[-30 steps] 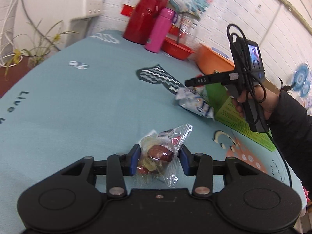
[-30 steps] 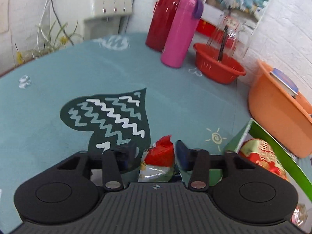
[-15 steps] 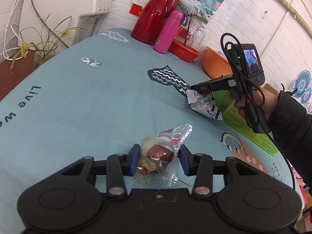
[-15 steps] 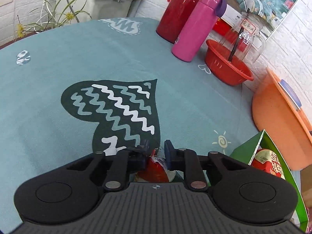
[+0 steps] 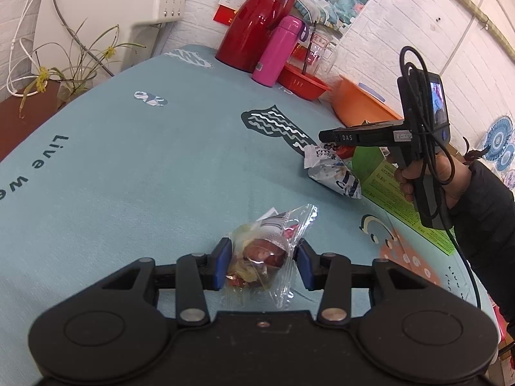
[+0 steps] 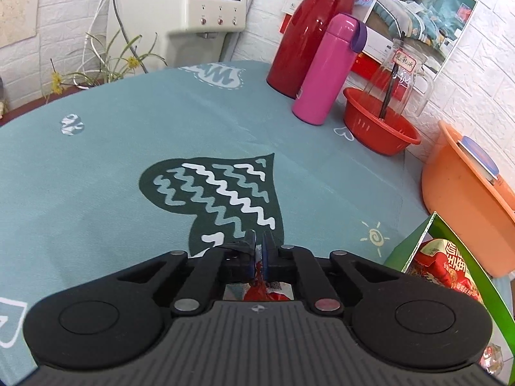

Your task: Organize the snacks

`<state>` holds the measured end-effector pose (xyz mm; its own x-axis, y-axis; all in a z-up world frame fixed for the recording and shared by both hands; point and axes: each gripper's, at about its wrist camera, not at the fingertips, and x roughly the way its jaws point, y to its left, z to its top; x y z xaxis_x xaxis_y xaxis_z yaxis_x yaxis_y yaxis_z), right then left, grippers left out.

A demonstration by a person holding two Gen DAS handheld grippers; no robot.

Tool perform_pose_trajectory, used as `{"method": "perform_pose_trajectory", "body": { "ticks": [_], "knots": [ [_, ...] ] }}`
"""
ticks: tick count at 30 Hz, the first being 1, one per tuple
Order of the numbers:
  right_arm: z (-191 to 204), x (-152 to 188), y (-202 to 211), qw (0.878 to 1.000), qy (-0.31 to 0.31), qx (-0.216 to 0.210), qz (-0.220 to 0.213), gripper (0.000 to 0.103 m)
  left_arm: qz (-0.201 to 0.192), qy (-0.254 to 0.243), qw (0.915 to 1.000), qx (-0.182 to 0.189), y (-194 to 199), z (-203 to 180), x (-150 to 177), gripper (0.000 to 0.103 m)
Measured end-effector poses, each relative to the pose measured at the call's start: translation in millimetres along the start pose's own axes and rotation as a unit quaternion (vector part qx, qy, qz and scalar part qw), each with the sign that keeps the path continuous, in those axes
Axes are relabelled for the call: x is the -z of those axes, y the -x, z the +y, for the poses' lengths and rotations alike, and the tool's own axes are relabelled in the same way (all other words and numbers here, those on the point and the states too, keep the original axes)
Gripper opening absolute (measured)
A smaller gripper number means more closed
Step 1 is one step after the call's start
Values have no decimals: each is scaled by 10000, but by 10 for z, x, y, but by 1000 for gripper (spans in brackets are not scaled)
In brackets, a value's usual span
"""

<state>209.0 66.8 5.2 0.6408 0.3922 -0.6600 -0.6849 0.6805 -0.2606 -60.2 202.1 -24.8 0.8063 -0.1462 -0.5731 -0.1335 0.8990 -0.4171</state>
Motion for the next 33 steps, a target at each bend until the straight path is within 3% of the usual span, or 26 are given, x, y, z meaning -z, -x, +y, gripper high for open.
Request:
{"method": "perform_pose_trajectory", "body": {
  "ticks": [16,33],
  "knots": [
    [-96,261,924,9951,-179,-280,-936,0,-97,-166,9998,25,105,-423,126,62],
    [-502,1120,1765,9838,-964,-388,-1463,0,-36,-588,9978,290,68,-1077,232,62]
  ]
}}
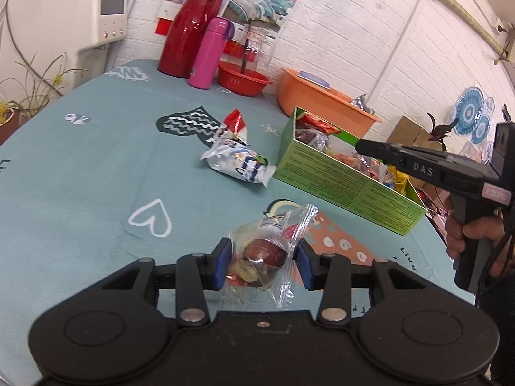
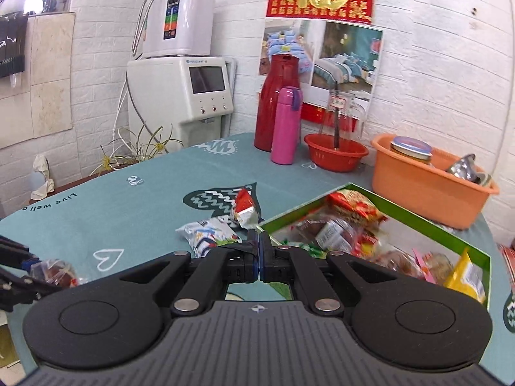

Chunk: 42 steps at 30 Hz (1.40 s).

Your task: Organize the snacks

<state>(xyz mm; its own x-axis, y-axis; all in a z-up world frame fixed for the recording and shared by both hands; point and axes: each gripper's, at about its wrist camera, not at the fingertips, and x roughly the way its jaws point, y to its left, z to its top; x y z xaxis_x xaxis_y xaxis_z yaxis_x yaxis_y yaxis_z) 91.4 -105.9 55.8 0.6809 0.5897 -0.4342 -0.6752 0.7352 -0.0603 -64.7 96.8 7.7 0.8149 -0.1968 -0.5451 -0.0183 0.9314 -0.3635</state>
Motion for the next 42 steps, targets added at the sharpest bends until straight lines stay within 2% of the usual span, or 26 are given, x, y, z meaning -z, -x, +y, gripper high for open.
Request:
{"method": "perform_pose_trajectory", "body": {
  "ticks": [5,7,8,10,12,14,20,26,34,38,40,42],
  "knots": [
    [-99,114,66,9998,-205,13,-17,0,63,-96,9999,69,-92,-91,-30,62],
    [-80,133,38,9998,-169,-73,-3,7,69,-101,9999,69,-107,-95,-30,62],
    [-59,131,13,9998,-143,-142,-16,19,74,-94,9999,72,-118,-90,-34,62],
    [-7,102,-54,9997,-119,-209,-50,33,80,-67,9999,74,-132,-74,-36,62],
    [50,35,-166,9994,-74,-326,-83,71,67,-29,9999,80,-136,-36,-39,62],
    [111,-51,-322,9990,-62,-427,-80,85,47,13,10000,79,-137,10,-43,62],
    [275,-290,-927,9979,11,-584,287,85,-94,142,9998,-54,-127,229,-115,62],
    [301,-408,-1531,9956,-98,-427,827,98,-213,322,9992,-74,-174,500,-279,62],
    [395,-454,-2093,9895,54,26,1446,100,-254,567,9981,-61,-276,794,-431,62],
    [486,-464,-2249,9836,549,470,1651,100,-208,646,9977,-72,-316,883,-444,62],
    [433,-447,-2304,9816,437,517,1787,98,-209,676,9975,-84,-312,914,-441,62],
    [366,-413,-2311,9828,234,570,1743,98,-217,716,9972,-88,-300,930,-430,62]
  ]
}}
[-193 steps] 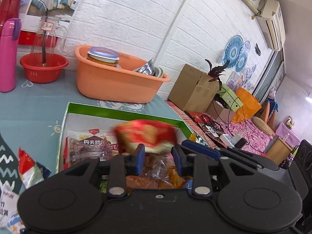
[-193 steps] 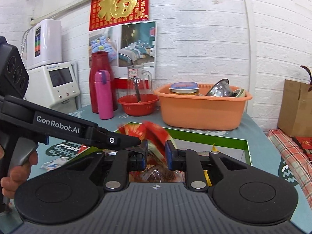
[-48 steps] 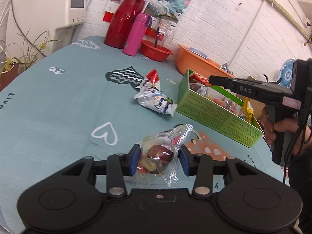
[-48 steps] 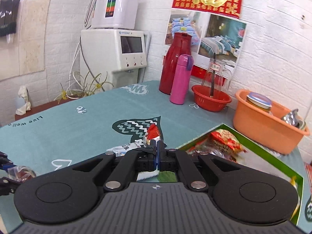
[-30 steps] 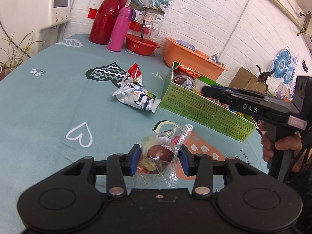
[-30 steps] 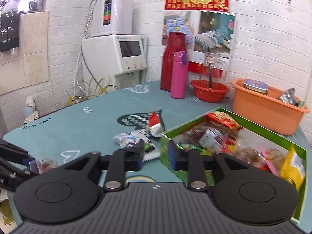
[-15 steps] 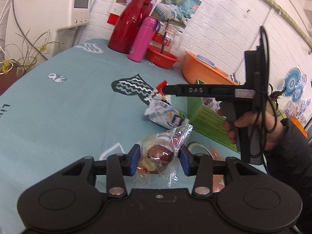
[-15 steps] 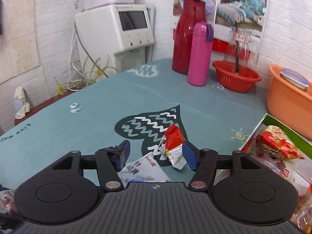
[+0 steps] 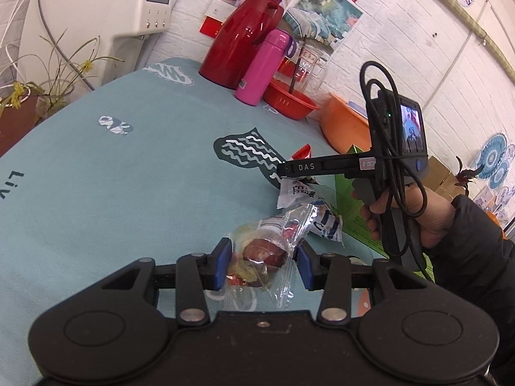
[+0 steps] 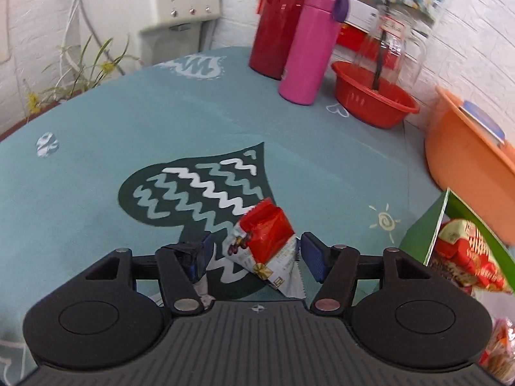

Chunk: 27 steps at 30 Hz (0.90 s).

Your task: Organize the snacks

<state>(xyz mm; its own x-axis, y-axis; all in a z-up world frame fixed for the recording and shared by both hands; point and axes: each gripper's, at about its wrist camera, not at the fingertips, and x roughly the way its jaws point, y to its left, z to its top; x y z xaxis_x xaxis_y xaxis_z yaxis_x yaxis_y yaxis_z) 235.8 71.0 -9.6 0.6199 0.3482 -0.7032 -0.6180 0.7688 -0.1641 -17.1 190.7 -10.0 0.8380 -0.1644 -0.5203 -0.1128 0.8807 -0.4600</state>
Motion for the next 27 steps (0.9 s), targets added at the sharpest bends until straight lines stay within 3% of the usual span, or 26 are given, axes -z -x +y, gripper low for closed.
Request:
{"method": "perform_pose_trajectory", "body": {
  "ticks": [1,2,6,11,17,23,27],
  "knots": [
    [-26,10,-36,9999,-64,-22,81,97,-2,11,10000,0,9,2,8,62],
    [-53,28,-50,9998,-129,-99,109,86,-3,18,10000,0,18,-6,19,62],
    [-109,81,59,9988,-361,-322,-72,72,1,4,10000,-26,43,-38,20,62],
    [-152,150,464,9952,-521,-617,-559,71,-106,-88,9999,-68,106,-146,-26,62],
    [-383,375,1161,9864,-569,-884,-1263,72,-211,-574,9981,98,67,-545,-140,62],
    [-944,722,1793,9767,-941,-560,-1847,72,-188,-1055,9922,633,-182,-1123,-325,62],
    [-1356,999,2141,9706,-1231,-51,-2070,72,-106,-1228,9867,1064,-426,-1531,-453,62]
  ]
}}
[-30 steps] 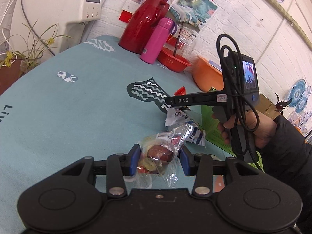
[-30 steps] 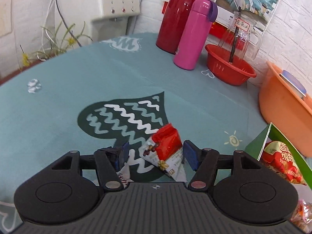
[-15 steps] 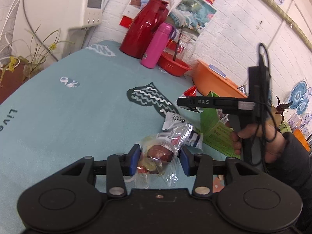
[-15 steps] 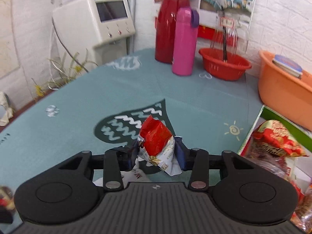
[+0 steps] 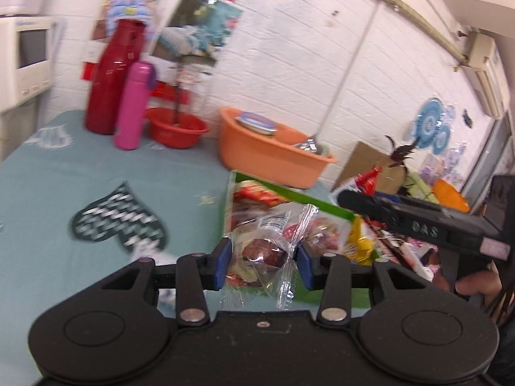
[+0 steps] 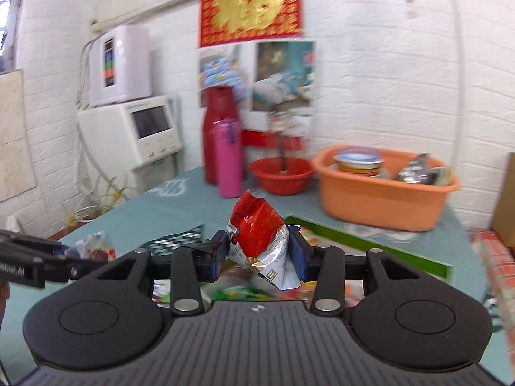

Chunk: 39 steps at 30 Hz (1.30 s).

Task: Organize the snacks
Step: 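Carry both bags into the green box and open both tools, then move both tools to the white 'I'm' snack bag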

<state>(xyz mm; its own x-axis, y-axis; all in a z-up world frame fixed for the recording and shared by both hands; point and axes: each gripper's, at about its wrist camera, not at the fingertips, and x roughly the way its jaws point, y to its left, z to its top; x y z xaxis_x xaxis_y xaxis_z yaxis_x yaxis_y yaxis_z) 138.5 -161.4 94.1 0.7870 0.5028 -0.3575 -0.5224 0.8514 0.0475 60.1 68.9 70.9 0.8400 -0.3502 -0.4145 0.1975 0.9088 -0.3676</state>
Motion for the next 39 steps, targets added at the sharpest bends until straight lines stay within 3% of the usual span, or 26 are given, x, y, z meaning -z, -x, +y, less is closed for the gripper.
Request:
{"method": "perform_pose_trajectory", "body": {
  "ticks": [3,7,20,21,22,23,24,25,29,39],
  "knots": [
    [-256,55,182,9990,-73,409,-140,73,-4,-198,9997,138,-255,-212,-137,62],
    [-499,141,225,9976,-281,623,-148,73,156,-198,9990,373,-652,-390,-316,62],
    [-741,309,-308,9970,-294,716,56,74,582,-347,9973,276,-1531,-433,-421,64],
    [-755,325,-354,9972,-292,689,90,75,604,-355,9971,302,-1572,-421,-413,65],
    [-762,342,-404,9976,-265,633,138,80,615,-371,9969,322,-1604,-409,-406,77],
    [-762,363,-453,9978,-199,593,202,83,652,-383,9965,342,-1631,-398,-398,103],
    [-749,390,-490,9979,-104,569,289,98,688,-360,9964,343,-1639,-384,-383,103],
    [-734,416,-501,9977,-31,604,313,103,691,-325,9965,331,-1625,-371,-362,103],
    [-685,488,-429,9974,100,700,153,103,602,-349,9972,258,-1500,-352,-320,103],
    [-572,424,-53,9975,-241,636,-184,103,425,-286,9986,-125,-1112,-402,-321,103]
  ]
}}
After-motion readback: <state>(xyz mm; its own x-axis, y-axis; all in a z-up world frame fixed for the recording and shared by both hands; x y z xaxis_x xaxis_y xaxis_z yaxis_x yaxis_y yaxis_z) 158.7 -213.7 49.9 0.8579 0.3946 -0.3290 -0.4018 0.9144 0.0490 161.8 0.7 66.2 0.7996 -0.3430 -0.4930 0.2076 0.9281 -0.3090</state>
